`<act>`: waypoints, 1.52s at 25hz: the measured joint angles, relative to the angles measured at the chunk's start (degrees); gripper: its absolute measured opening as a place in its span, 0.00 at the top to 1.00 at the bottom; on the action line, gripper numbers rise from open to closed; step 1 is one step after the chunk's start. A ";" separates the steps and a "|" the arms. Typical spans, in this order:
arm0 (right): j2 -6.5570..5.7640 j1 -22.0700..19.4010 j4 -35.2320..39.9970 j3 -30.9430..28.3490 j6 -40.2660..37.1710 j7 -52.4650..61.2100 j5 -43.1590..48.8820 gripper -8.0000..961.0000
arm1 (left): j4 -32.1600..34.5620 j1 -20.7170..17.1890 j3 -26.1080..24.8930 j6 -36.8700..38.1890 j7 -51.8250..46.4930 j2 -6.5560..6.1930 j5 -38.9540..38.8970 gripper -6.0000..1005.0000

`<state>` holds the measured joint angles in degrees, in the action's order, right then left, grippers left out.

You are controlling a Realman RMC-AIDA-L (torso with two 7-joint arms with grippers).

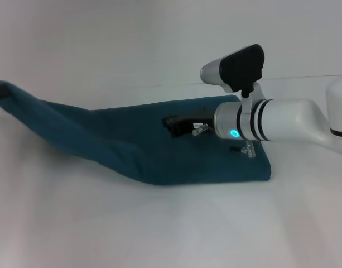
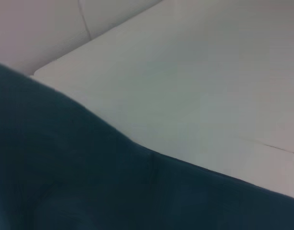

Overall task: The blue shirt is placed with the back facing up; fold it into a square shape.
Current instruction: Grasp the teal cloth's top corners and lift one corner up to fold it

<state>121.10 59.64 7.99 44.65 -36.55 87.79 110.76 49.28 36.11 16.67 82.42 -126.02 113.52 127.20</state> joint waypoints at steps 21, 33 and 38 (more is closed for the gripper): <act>0.51 3.19 -2.43 4.78 -3.49 -0.17 0.02 0.99 | -1.71 5.44 3.72 -3.07 0.22 0.24 -3.25 0.93; -0.05 2.63 -1.71 4.90 -5.41 0.38 0.02 0.96 | -3.34 6.05 7.48 -5.04 0.26 0.54 -5.44 0.92; -0.29 1.41 -1.24 4.45 -5.45 0.47 -0.05 0.95 | -3.49 6.36 8.46 -5.49 0.25 0.63 -5.47 0.92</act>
<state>120.80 61.05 6.75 49.10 -42.00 88.26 110.71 45.79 42.47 25.13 76.93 -125.78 114.15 121.73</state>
